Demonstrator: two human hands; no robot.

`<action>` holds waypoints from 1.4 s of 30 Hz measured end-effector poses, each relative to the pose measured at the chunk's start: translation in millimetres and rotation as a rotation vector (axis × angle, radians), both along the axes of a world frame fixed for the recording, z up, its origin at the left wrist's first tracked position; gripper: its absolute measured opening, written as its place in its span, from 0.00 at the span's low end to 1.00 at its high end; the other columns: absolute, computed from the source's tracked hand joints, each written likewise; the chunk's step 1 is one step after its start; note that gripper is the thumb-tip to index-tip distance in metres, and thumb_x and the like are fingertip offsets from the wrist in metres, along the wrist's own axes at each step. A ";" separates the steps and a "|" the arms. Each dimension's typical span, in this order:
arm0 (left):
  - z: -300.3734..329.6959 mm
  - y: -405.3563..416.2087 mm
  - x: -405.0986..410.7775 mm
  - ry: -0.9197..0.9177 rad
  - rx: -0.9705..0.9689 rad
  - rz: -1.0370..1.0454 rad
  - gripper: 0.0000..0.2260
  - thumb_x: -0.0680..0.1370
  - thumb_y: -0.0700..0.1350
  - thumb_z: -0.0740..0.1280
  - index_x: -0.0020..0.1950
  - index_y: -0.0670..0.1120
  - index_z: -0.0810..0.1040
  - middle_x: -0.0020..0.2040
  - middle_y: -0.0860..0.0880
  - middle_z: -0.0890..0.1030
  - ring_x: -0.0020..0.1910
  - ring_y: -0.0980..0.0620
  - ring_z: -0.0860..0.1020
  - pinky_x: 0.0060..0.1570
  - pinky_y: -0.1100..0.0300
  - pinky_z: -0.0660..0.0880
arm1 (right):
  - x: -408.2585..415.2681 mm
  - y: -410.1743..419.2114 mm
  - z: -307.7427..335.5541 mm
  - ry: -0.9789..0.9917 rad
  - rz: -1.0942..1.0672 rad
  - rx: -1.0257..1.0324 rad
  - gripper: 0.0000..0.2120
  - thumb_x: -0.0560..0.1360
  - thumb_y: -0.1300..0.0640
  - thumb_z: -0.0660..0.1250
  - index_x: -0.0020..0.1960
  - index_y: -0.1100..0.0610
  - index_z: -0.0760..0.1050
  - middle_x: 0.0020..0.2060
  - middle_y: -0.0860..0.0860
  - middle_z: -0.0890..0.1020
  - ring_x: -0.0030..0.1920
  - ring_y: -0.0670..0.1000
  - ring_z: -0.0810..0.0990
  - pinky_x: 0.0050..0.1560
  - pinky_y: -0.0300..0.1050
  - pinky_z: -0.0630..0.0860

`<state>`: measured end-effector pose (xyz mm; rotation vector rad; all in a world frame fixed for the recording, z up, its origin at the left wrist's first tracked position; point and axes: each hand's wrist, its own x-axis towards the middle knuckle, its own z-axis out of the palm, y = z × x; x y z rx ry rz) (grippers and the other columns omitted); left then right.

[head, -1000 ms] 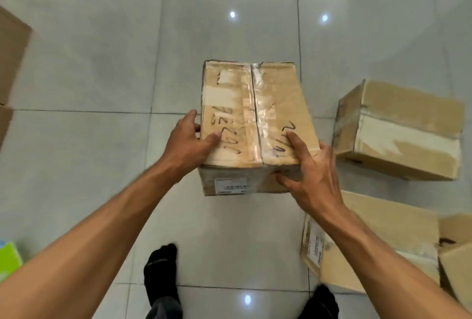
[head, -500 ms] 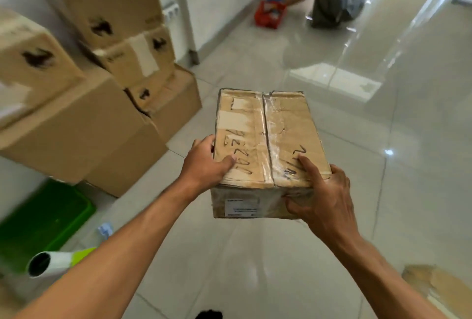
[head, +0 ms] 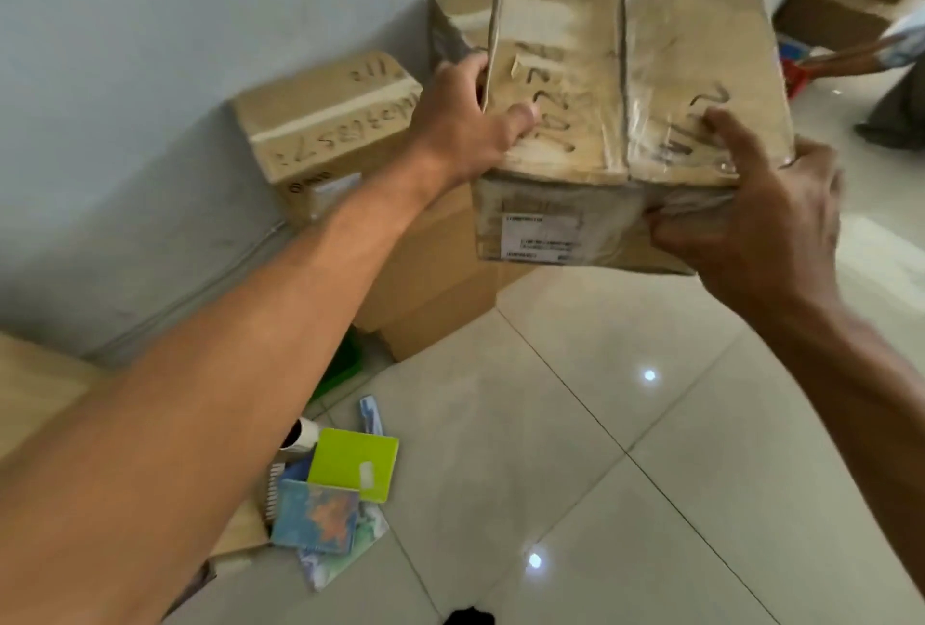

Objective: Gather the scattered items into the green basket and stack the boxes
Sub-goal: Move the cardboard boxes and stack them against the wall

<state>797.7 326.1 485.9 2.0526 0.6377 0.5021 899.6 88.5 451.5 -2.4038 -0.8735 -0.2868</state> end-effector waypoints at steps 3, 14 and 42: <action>30.9 42.5 -12.8 -0.057 0.049 0.052 0.21 0.74 0.49 0.71 0.65 0.43 0.75 0.54 0.49 0.82 0.50 0.52 0.81 0.52 0.55 0.79 | 3.4 54.4 27.9 -0.015 0.034 0.032 0.44 0.64 0.46 0.79 0.76 0.41 0.62 0.63 0.66 0.67 0.63 0.67 0.67 0.61 0.58 0.69; 56.5 220.4 -32.6 0.156 0.204 0.232 0.22 0.80 0.47 0.64 0.74 0.52 0.68 0.71 0.48 0.72 0.68 0.50 0.71 0.67 0.55 0.68 | -14.6 236.3 20.8 0.025 0.186 0.174 0.35 0.70 0.46 0.75 0.74 0.42 0.66 0.65 0.64 0.68 0.64 0.64 0.68 0.59 0.52 0.70; -44.0 236.8 -15.9 0.482 0.389 0.522 0.43 0.64 0.79 0.53 0.75 0.60 0.64 0.78 0.50 0.55 0.77 0.49 0.51 0.69 0.28 0.48 | 148.2 425.5 -10.3 -0.117 0.811 -0.420 0.61 0.52 0.26 0.75 0.78 0.40 0.54 0.78 0.56 0.54 0.79 0.60 0.45 0.73 0.74 0.46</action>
